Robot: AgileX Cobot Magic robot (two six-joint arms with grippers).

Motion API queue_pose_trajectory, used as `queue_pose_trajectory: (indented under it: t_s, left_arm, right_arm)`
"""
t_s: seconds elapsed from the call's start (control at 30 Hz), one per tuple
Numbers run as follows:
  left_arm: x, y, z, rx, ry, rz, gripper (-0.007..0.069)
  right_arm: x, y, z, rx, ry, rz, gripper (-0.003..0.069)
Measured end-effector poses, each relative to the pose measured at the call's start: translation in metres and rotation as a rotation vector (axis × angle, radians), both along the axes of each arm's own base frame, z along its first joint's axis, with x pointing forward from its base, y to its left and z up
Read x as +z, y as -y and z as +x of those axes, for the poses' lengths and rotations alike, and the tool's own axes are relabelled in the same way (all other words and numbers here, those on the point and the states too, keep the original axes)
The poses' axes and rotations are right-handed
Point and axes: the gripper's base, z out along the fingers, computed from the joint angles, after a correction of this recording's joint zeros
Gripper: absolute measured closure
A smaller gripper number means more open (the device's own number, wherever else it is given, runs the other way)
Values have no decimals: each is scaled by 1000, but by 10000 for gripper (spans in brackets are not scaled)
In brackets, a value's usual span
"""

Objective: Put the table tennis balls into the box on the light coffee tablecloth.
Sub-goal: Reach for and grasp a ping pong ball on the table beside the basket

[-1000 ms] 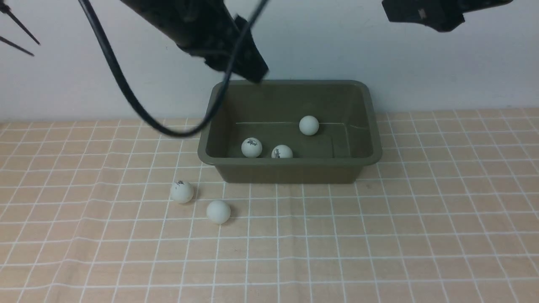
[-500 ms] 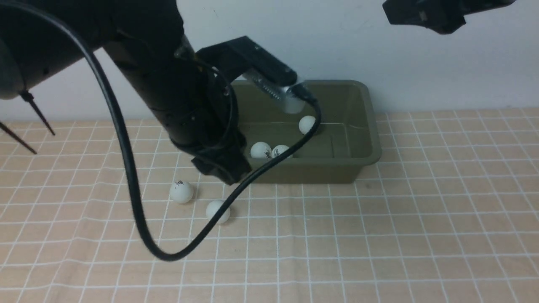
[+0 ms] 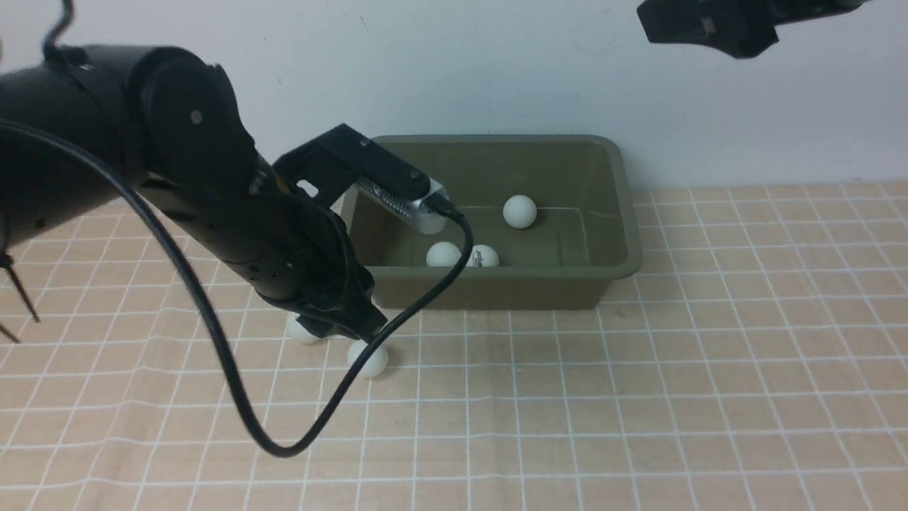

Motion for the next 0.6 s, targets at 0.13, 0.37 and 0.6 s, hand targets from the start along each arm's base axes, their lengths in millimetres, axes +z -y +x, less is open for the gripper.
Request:
queue_pose_trajectory:
  t_s: [0.13,0.37,0.6]
  left_arm:
    - [-33,0,20,47,-35,21,307]
    - [-64,5,36,65,-48,32,227]
    - [-83,8,45,76,-46,35,220]
  right_arm:
    - [0,-1,0,3,-4,7,202]
    - [0,-1,0,4,-7,8,202]
    - [0,-1,0,4,-7,8,202]
